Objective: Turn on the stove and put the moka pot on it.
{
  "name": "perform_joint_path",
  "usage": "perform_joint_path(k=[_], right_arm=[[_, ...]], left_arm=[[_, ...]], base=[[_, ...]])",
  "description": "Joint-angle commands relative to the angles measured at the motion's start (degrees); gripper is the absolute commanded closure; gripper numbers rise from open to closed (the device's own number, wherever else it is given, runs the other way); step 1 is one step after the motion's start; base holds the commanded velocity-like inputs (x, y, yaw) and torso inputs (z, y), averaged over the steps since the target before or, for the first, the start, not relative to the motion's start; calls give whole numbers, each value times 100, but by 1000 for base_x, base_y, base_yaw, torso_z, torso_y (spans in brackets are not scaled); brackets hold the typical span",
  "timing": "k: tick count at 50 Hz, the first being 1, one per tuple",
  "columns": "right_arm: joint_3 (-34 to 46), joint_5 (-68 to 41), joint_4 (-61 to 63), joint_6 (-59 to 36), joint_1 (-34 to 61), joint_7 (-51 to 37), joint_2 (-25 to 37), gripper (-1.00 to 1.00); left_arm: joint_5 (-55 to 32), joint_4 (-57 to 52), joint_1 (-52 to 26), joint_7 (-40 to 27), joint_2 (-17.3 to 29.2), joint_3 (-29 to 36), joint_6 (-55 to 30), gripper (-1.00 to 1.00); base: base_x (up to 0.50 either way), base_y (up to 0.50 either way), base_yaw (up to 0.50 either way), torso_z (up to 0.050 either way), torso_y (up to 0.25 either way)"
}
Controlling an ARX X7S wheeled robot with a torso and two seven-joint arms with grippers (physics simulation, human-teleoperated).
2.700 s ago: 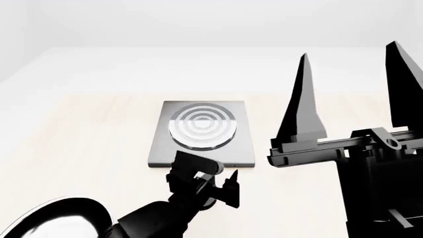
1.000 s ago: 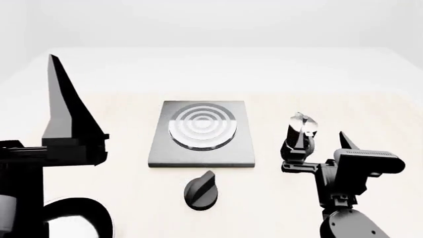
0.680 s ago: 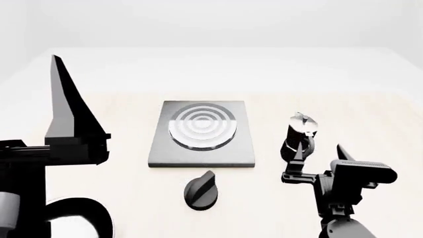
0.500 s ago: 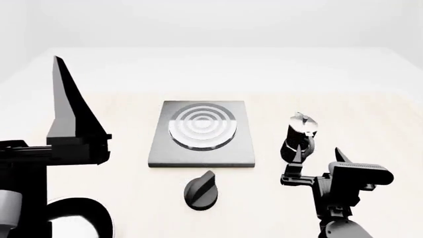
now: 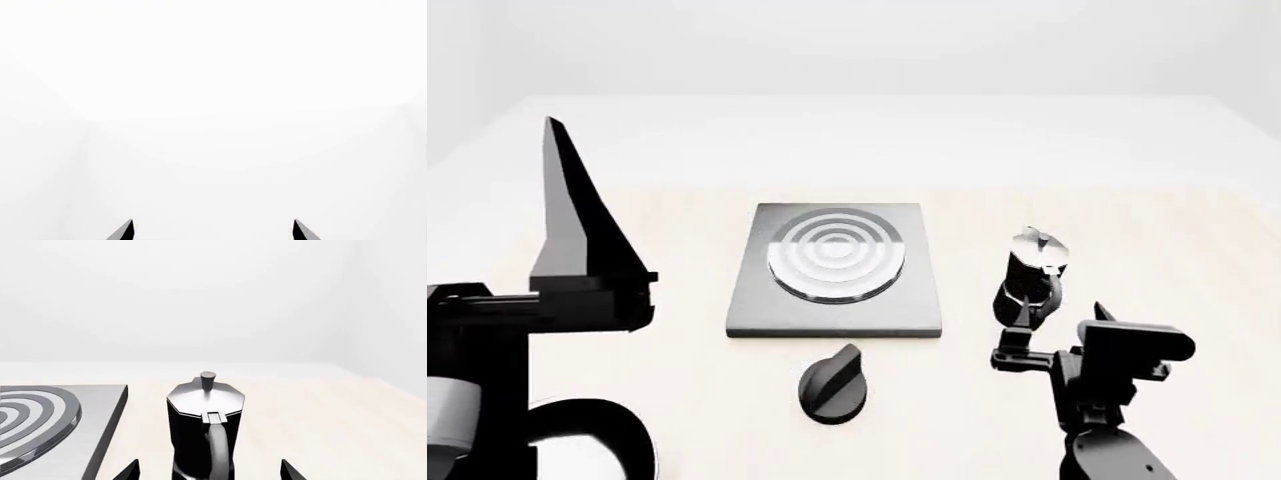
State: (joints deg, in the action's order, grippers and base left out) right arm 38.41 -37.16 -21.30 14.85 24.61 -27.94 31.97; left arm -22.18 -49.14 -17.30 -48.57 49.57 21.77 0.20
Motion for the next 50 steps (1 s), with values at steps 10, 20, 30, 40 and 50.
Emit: perform_joint_path(k=[10, 20, 30, 40, 50], right_arm=[[-13, 7, -801, 1, 365, 305, -291, -100], [1, 37, -1044, -67, 610, 403, -409, -100], [-40, 9, -1629, 31, 809, 619, -653, -100], [-54, 21, -2071, 106, 923, 776, -797, -100], [2, 138, -2423, 169, 1004, 818, -907, -100]], left_arm=[[-62, -13, -68, 22, -5, 13, -57, -100], [-43, 19, -58, 47, -19, 35, -29, -100], [-42, 16, -36, 46, -9, 26, -11, -100], [-44, 12, -44, 49, -16, 29, -12, -100], [-70, -30, -49, 25, 28, -14, -39, -100]], base=[[0, 0, 0, 0, 0], [0, 0, 0, 0, 0], [0, 0, 0, 0, 0], [0, 0, 0, 0, 0], [0, 0, 0, 0, 0]])
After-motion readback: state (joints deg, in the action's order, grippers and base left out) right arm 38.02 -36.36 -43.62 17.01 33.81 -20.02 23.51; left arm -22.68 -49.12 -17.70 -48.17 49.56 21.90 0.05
